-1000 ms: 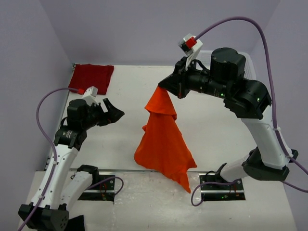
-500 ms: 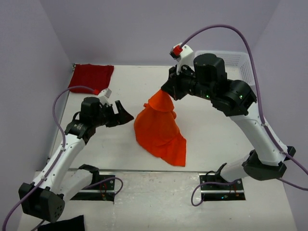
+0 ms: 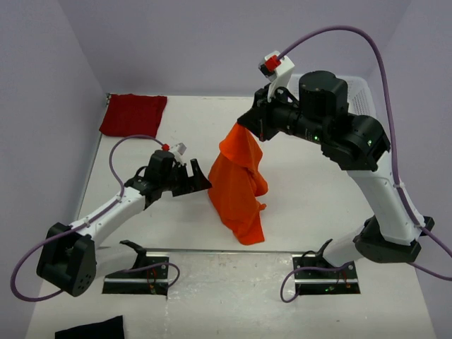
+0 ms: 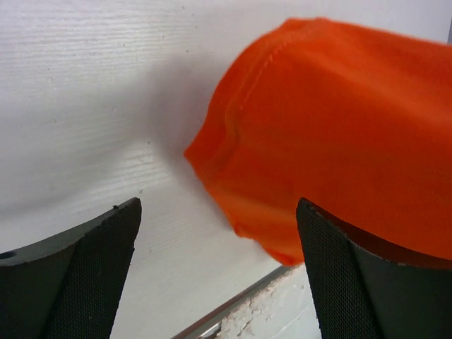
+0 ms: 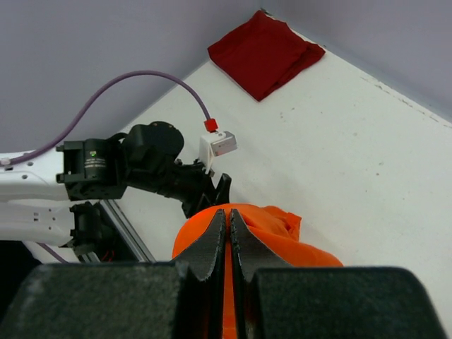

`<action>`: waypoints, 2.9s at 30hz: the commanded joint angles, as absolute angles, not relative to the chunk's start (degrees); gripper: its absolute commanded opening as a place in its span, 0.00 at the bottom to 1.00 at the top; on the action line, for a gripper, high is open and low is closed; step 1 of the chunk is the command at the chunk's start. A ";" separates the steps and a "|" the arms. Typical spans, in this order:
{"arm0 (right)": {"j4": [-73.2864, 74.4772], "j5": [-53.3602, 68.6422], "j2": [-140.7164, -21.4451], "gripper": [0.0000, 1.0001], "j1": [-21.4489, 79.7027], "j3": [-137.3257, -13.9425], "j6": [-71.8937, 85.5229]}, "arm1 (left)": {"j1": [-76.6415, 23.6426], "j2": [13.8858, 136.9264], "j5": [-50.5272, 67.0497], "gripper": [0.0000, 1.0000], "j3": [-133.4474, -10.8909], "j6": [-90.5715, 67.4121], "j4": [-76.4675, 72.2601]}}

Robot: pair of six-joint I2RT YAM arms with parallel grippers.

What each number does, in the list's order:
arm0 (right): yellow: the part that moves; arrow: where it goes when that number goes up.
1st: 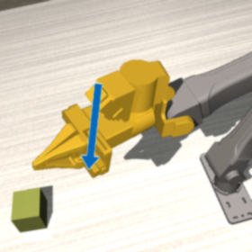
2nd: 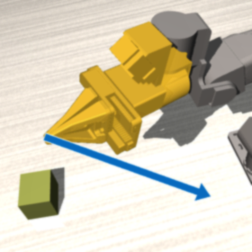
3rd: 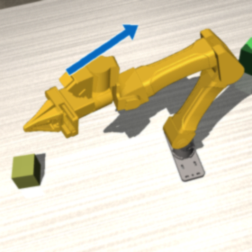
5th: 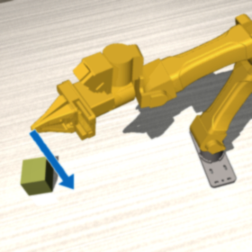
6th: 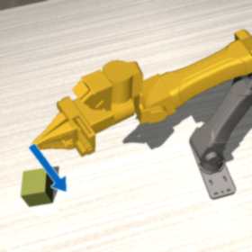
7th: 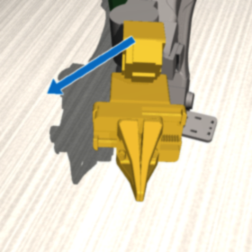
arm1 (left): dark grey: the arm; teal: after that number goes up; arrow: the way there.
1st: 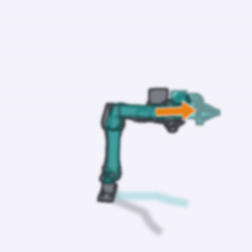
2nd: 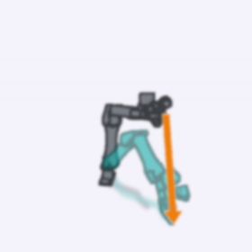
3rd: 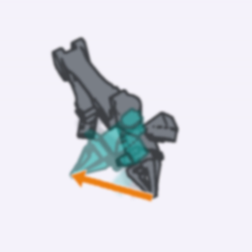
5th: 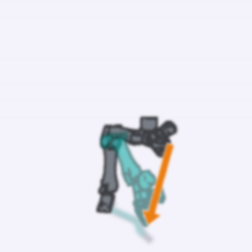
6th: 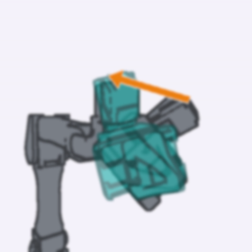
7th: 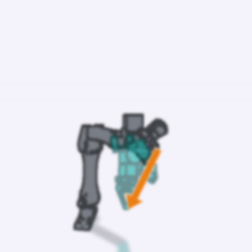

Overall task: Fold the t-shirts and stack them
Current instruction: Flatten out the tshirt

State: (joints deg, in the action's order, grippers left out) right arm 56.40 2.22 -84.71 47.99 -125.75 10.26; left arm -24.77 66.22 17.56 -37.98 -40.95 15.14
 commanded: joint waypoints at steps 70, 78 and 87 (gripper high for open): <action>38.93 0.36 -114.69 0.55 30.15 -132.72 -0.44 | -30.15 52.99 19.69 0.21 -35.51 -36.47 14.59; 41.14 -1.77 -99.62 0.89 31.55 -108.18 7.89 | -30.59 49.66 2.66 0.33 -40.77 -39.81 21.17; 38.05 -5.26 -91.14 0.84 45.16 -86.22 12.30 | -30.50 67.90 -20.89 0.35 -61.95 -40.96 32.60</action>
State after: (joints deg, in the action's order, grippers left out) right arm 40.51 -1.98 -92.36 40.25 -88.40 10.09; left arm -30.46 61.30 -9.80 -56.10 -40.01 27.29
